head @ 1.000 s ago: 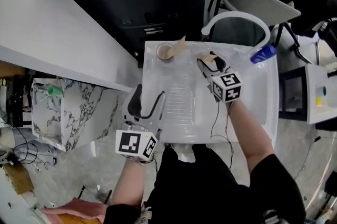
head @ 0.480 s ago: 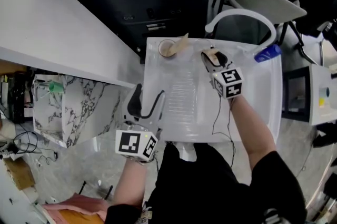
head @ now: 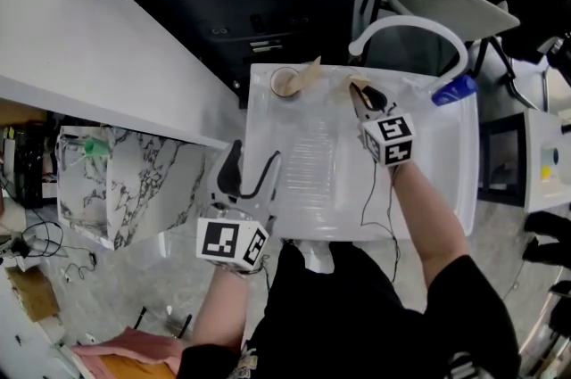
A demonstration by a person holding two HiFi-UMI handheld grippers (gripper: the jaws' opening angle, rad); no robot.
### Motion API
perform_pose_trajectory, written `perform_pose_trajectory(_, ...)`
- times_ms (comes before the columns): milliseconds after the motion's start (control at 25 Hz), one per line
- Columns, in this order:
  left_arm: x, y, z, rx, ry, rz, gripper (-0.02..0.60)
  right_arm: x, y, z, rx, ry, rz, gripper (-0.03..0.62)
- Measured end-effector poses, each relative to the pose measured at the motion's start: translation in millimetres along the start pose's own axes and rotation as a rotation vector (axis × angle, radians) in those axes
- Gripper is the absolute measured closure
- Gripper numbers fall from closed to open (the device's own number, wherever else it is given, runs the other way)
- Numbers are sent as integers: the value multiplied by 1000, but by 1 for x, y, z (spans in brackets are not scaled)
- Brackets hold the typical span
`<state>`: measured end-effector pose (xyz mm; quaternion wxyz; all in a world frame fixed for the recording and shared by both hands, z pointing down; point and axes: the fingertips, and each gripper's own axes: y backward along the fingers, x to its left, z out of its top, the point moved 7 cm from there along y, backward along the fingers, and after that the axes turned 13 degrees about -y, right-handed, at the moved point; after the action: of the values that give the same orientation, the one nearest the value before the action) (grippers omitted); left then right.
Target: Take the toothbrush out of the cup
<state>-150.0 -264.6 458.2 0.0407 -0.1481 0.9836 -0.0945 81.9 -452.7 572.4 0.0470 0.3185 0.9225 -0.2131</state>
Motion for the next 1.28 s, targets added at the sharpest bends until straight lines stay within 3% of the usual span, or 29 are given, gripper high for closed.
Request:
perform_pose_trajectory(680, -3, 10, 11, -45, -5, -38, 302, 20, 34, 37, -90, 7, -12, 562)
perform_pose_trajectory(1280, -3, 25, 30, -107, -21, -105, 302, 58, 106, 79, -231, -20, -33, 566)
